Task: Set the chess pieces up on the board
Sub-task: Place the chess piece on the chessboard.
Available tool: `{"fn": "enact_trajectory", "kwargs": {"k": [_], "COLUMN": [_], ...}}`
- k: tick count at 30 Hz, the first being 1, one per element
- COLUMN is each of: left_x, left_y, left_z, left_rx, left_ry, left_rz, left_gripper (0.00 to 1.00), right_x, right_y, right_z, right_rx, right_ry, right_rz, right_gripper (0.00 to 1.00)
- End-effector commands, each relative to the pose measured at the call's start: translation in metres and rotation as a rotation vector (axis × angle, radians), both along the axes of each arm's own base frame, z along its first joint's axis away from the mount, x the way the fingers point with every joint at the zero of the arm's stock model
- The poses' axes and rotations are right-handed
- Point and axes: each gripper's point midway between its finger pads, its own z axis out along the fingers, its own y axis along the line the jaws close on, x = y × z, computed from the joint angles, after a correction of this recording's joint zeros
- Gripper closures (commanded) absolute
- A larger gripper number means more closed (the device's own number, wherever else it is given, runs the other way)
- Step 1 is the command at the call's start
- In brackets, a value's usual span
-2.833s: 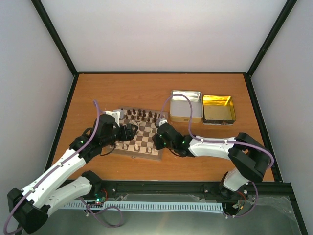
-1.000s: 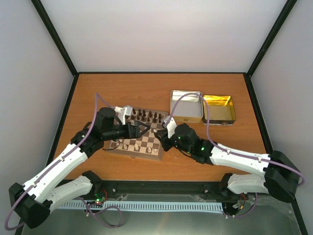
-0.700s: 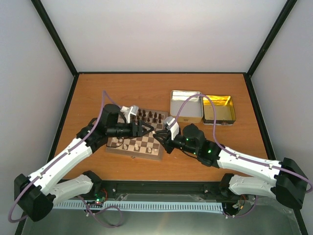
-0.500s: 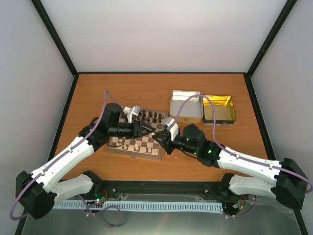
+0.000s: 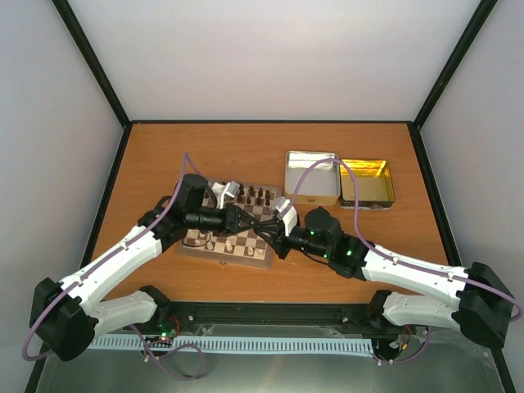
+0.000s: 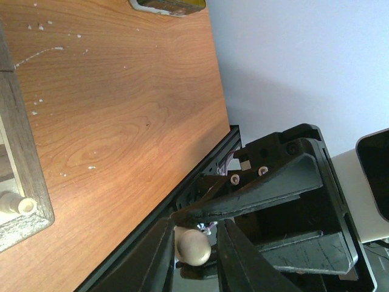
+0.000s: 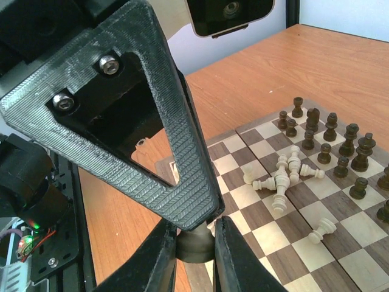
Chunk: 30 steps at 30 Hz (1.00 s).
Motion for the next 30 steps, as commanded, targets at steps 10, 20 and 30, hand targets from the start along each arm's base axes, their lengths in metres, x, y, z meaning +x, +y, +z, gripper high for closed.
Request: {"fn": "enact_trajectory", "kwargs": {"k": [10,20,30], "left_x": [0.023,0.053,0.051], "left_y": [0.012,0.019,-0.019], "left_z": [0.007,-0.023,-0.095], "left_rx": [0.081,0.363,0.657], "left_ry": [-0.212,-0.46,-0.494], "left_rz": [0.077,0.16,0.098], "left_gripper": [0.97,0.96,0.97], "right_x": [0.017,0.038,0.043], "right_y": [-0.017,-0.097,-0.148], "right_z": [-0.023,-0.071,-0.113], "right_rx": [-0.043,-0.091,-0.079], "right_ry": [0.129,0.329,0.534], "right_rz": [-0.182,-0.644,-0.934], "right_gripper": [0.43,0.35,0.35]}}
